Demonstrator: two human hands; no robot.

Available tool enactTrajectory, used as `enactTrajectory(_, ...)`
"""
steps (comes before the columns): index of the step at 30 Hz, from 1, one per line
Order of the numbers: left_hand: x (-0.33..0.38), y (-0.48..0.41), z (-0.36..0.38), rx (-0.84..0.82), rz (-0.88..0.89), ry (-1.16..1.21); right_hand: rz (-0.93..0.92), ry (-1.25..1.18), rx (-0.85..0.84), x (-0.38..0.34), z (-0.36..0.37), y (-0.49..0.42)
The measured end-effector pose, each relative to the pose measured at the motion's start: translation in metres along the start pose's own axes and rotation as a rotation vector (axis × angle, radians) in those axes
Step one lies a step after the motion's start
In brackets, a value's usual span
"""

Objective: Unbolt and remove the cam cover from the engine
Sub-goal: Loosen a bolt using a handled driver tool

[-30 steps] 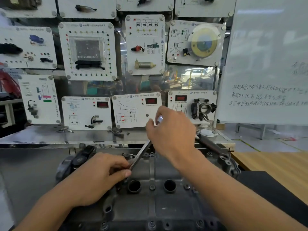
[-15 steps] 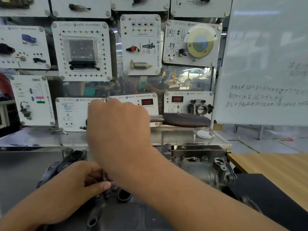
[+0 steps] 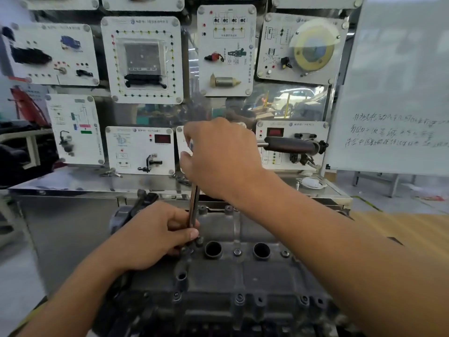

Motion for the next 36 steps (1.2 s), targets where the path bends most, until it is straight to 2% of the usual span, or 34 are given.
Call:
enactTrajectory(6,0.003,0.000,-0.002,-0.027,-0.003,0.012,0.068,0.146,-0.103,-0.010,-0.012,0.002)
enactTrajectory(13,0.002,0.001,0.000,0.020,0.046,-0.027,0.005,0.191,-0.201,-0.022,-0.021,-0.005)
enactTrajectory(20,0.001,-0.001,0.000,0.043,0.107,-0.138,-0.052,0.140,-0.114,-0.017,-0.016,-0.005)
enactTrajectory(29,0.000,-0.002,0.000,0.053,0.041,-0.077,-0.136,0.147,-0.015,-0.017,0.004,-0.021)
enactTrajectory(36,-0.001,-0.005,0.000,0.053,0.020,-0.064,-0.130,0.066,0.077,-0.012,0.018,-0.026)
Point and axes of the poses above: each hand's wrist, its own y-axis away from the middle knuckle, its own z-axis out of the palm, x = y × z, the point moved 1 cm from there along -y, towards the middle knuckle, and after that the axes turned 5 degrees about -x, right-handed, at the moved point
